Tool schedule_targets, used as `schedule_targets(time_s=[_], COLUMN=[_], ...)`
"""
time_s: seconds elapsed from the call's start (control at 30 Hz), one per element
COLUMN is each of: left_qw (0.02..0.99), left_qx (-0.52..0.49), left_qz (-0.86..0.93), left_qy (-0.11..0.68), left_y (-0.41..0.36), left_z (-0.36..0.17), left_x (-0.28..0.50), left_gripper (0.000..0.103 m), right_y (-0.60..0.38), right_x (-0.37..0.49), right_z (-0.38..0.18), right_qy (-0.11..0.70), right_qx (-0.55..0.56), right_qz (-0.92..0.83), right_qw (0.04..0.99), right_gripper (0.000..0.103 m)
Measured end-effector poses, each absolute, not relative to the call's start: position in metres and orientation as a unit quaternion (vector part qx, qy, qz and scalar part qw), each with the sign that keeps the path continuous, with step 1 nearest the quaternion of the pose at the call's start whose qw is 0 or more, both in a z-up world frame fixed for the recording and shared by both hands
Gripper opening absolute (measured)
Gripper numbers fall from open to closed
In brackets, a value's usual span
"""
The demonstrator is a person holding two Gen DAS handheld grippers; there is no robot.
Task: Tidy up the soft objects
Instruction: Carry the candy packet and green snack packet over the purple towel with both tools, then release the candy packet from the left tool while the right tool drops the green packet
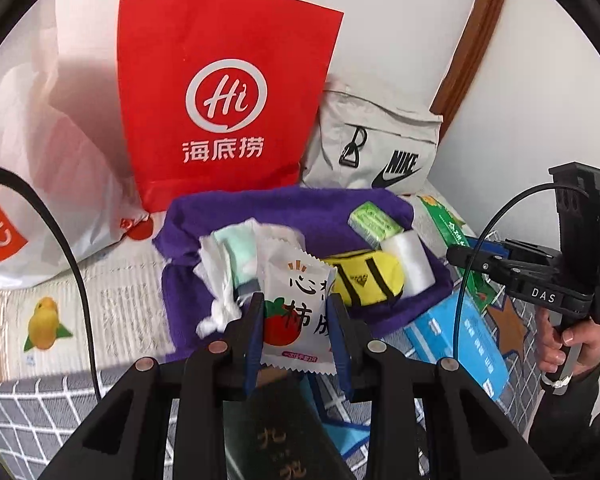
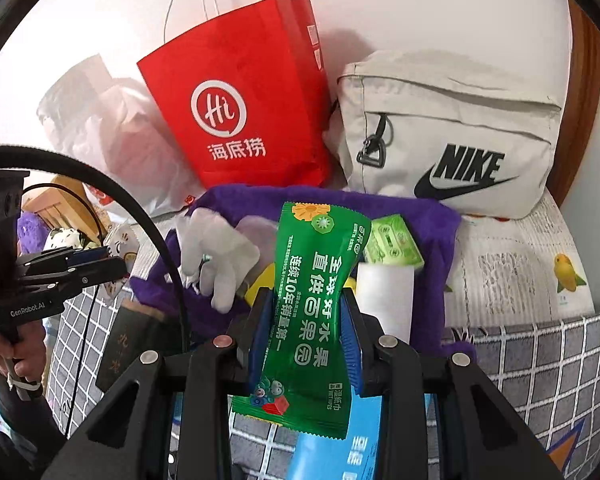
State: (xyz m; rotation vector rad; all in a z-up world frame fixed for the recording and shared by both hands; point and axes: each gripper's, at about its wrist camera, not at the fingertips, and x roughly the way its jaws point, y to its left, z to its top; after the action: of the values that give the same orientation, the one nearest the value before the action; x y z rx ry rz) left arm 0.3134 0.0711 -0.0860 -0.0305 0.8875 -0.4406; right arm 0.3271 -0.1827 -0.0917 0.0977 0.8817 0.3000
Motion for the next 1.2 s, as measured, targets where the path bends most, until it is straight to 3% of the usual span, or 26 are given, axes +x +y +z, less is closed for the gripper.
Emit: schedule_targets(time_s=[0.33,1.2], left_qw=[0.880,0.863], left_qx=[-0.009,0.001], left_qz=[-0.217,-0.188], left_qy=[0.422,0.470], left_y=[0.068,0.075], left_z=[-0.084,-0.112], left_x=[0.347,0.434], left_gripper=[0.029,0.029], right_y=[-0.180,-0.149], right_x=[0.354,0.443], right_z=[-0.091,-0.153], right_qy=[0.427,0.522], right_qx=[0.045,-0.008], right_qz=[0.138,0.121], right_qw=[0.893,0.844], right_gripper=[0.033,0.033])
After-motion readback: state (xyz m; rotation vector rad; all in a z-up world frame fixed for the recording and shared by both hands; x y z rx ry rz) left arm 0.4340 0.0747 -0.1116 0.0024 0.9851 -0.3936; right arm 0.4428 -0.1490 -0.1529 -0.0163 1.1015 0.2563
